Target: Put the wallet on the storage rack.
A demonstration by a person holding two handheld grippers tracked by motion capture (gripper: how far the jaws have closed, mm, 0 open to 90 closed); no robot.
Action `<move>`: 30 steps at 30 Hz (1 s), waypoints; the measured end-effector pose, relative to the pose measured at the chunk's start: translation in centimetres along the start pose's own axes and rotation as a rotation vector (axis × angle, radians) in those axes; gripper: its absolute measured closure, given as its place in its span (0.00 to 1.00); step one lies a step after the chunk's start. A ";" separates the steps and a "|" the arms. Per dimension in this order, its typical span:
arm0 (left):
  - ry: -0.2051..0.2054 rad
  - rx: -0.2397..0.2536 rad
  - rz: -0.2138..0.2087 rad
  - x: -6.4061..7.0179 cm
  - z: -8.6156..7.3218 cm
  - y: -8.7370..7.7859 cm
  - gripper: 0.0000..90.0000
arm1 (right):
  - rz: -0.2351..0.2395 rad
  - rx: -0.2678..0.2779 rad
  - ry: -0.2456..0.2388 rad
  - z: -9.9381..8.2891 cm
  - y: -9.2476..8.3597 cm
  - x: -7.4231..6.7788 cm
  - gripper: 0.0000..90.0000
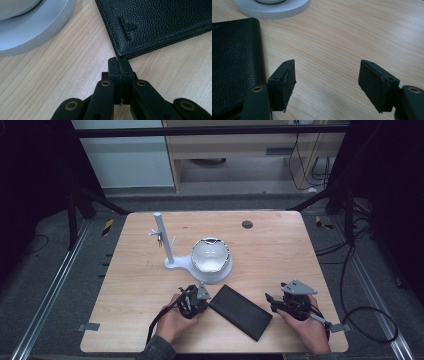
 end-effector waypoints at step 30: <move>0.054 0.133 -0.094 0.9 9.5 -0.3 0.97 | 0.157 -0.155 -0.031 6.4 -5.0 -3.6 0.20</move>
Point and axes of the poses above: each handheld gripper's, and its own axes: y roughly forward along the jaws, z roughly out of its top, x roughly to its right, the point moved 7 cm from there along y, roughly forward along the jaws, and after that the axes turned 3 degrees about x, right-handed, at the moved point
